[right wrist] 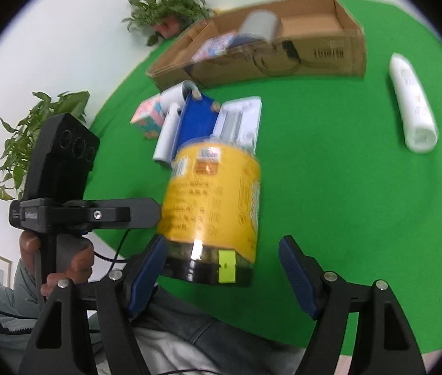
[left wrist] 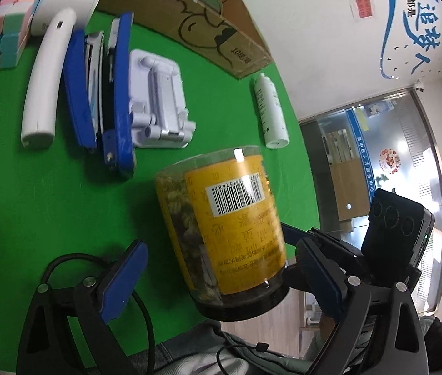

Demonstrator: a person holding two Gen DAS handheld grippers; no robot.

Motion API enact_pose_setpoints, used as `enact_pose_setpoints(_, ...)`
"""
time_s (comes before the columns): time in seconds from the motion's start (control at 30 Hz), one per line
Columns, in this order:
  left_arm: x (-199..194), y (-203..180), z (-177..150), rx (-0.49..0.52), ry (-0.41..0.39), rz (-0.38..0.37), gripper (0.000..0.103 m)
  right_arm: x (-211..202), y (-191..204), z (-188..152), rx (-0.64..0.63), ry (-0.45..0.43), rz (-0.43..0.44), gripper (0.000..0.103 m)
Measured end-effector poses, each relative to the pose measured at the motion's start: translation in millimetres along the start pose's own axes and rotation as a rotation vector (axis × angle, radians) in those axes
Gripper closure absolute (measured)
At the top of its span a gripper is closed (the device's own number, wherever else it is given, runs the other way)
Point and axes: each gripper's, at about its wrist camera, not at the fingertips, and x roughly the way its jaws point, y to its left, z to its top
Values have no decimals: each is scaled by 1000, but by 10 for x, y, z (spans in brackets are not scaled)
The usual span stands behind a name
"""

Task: Organize rigid objects
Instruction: 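Carry the held jar with both grippers over the cardboard box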

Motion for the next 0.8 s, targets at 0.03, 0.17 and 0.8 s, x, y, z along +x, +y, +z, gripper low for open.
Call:
enact_pose_setpoints(0.03, 37, 25, -8, -13, 11, 5, 14, 36, -12, -4, 19, 21, 35, 30)
enact_pose_setpoints(0.17, 57, 96, -114, -49, 43, -20, 16, 213, 176, -31, 6, 65, 83, 28)
enact_pose_setpoints(0.8, 115, 23, -113, -33, 14, 53, 17, 489, 525, 21, -48, 110, 12, 21)
